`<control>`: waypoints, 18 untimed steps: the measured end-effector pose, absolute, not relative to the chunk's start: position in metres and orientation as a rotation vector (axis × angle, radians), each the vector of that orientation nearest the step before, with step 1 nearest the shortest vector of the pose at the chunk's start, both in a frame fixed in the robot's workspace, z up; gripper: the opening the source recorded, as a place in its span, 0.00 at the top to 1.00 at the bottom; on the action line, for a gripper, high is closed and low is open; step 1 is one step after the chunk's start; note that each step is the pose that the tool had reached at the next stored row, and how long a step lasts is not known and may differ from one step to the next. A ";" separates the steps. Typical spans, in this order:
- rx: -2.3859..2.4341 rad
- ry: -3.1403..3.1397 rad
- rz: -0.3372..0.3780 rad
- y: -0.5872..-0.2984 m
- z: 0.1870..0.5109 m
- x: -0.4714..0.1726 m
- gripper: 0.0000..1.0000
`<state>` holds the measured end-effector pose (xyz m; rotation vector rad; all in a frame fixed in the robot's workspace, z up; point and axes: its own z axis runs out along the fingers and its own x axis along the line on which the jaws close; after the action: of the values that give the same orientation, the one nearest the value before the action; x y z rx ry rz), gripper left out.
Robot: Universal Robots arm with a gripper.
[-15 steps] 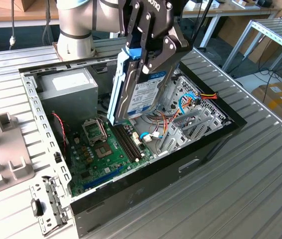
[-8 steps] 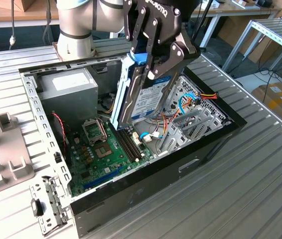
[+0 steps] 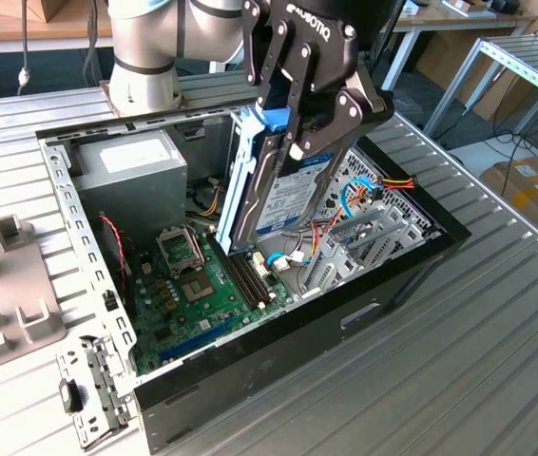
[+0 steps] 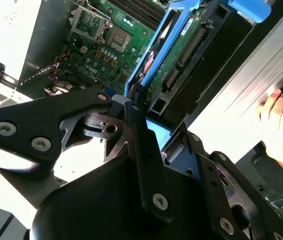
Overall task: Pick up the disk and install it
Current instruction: 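Pick up the disk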
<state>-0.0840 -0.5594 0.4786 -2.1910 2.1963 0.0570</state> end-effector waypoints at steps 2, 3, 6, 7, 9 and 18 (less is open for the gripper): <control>-2.191 2.196 0.057 -0.562 0.478 -0.084 0.63; -2.191 2.196 0.057 -0.563 0.478 -0.083 0.63; -2.191 2.196 0.057 -0.567 0.478 -0.083 0.63; -2.191 2.196 0.057 -0.568 0.478 -0.083 0.63; -2.191 2.196 0.057 -0.574 0.478 -0.082 0.63; -2.191 2.196 0.057 -0.588 0.477 -0.072 0.63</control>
<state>-0.0717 -0.5878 0.4771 -2.1910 2.1964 0.0570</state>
